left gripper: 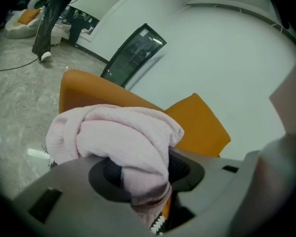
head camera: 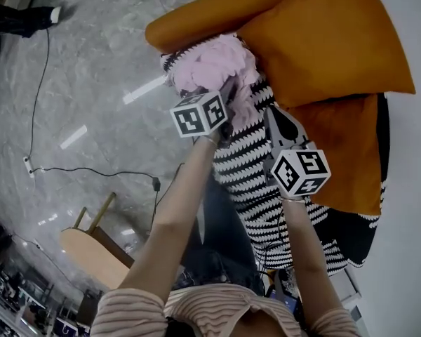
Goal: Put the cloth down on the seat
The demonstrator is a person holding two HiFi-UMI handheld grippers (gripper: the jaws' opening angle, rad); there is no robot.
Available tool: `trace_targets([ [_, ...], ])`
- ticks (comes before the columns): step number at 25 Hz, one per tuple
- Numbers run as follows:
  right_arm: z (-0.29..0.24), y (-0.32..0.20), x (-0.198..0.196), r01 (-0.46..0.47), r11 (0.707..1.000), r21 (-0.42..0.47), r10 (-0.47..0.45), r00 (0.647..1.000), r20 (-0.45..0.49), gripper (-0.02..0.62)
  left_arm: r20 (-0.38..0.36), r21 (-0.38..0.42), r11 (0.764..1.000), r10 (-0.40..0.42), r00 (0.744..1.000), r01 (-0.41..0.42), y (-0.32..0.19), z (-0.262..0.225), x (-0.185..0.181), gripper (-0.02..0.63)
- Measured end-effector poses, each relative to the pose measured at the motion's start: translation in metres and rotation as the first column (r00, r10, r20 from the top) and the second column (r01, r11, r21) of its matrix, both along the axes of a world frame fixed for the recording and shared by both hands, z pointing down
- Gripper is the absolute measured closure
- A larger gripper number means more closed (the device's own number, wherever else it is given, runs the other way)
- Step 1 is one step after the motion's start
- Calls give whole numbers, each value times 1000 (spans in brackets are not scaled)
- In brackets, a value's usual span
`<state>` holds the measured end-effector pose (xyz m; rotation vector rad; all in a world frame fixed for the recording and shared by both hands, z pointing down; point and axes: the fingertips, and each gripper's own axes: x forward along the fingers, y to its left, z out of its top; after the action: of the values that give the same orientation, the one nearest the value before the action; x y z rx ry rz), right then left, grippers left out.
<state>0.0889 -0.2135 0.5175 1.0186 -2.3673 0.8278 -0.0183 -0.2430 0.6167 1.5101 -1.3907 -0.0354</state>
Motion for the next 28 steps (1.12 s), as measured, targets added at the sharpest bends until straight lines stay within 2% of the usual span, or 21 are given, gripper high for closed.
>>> trace_targets([
  [7,43,-20,-12,-2,999,-46,1,1000,-10,588,2,-40,999,-6,1000,6,-12,38,3,422],
  [14,70,-23,-29,43,995,-88,-47,998,-44,588,-9,-80,997,-10,1000,9,-28,63,5,423],
  [18,79,-22,-26,44,993,-114,-52,996,-69,588,-16,-112,994,-17,1000,15,-32,75,3,422],
  [28,101,-25,-14,36,990,-136,-49,995,-92,588,22,-146,989,15,1000,-11,-46,94,9,416],
])
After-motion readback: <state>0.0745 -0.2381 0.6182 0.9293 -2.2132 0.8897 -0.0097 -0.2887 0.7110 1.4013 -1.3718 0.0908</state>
